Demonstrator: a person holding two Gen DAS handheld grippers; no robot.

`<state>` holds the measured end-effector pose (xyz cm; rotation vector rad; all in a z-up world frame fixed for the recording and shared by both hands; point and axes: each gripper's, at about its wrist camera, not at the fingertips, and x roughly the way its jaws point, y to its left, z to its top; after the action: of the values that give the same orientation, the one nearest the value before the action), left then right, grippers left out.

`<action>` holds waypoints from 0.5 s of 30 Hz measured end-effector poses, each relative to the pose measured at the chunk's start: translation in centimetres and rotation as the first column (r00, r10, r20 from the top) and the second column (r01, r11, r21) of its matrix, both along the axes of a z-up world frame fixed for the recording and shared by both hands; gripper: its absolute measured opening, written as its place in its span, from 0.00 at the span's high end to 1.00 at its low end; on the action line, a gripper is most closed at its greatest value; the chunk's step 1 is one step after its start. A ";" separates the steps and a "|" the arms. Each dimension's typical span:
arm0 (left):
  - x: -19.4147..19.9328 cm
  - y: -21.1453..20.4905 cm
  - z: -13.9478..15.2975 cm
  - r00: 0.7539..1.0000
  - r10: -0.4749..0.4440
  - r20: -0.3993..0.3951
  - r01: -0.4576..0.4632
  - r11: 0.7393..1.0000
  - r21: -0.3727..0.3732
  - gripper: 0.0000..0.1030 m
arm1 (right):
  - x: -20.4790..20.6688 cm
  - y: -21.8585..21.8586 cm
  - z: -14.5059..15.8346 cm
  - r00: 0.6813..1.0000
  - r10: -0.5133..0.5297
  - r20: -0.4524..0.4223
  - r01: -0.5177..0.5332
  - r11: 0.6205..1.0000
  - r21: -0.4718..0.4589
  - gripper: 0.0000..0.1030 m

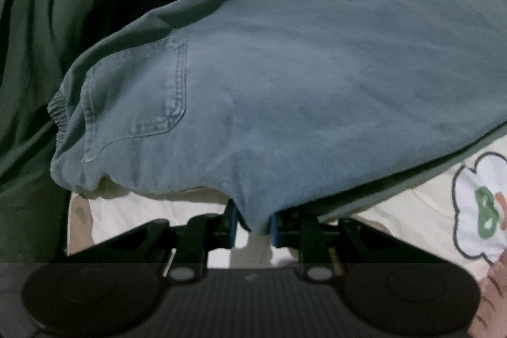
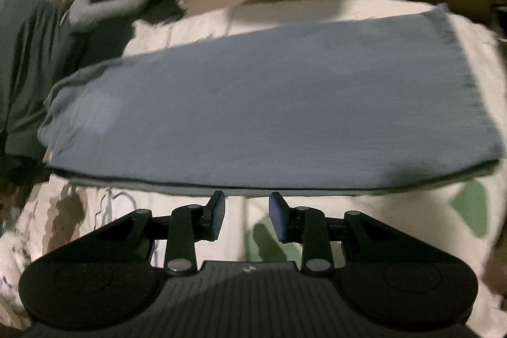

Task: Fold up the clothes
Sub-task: 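Lay the pants down and hold the edge with the left gripper, then reach the right gripper to the pants leg hem and grasp it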

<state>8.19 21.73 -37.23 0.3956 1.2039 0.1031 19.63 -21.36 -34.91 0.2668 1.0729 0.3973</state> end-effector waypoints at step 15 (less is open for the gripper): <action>-1.8 -1.7 2.3 0.999 -0.001 0.049 0.007 0.993 -0.120 0.78 | -2.0 -6.9 -0.9 0.982 -0.183 0.041 0.183 0.983 -0.009 0.61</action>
<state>6.34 20.02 -34.95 0.2884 1.1545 0.0361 17.61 -28.29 -35.81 0.3423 1.0015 0.2300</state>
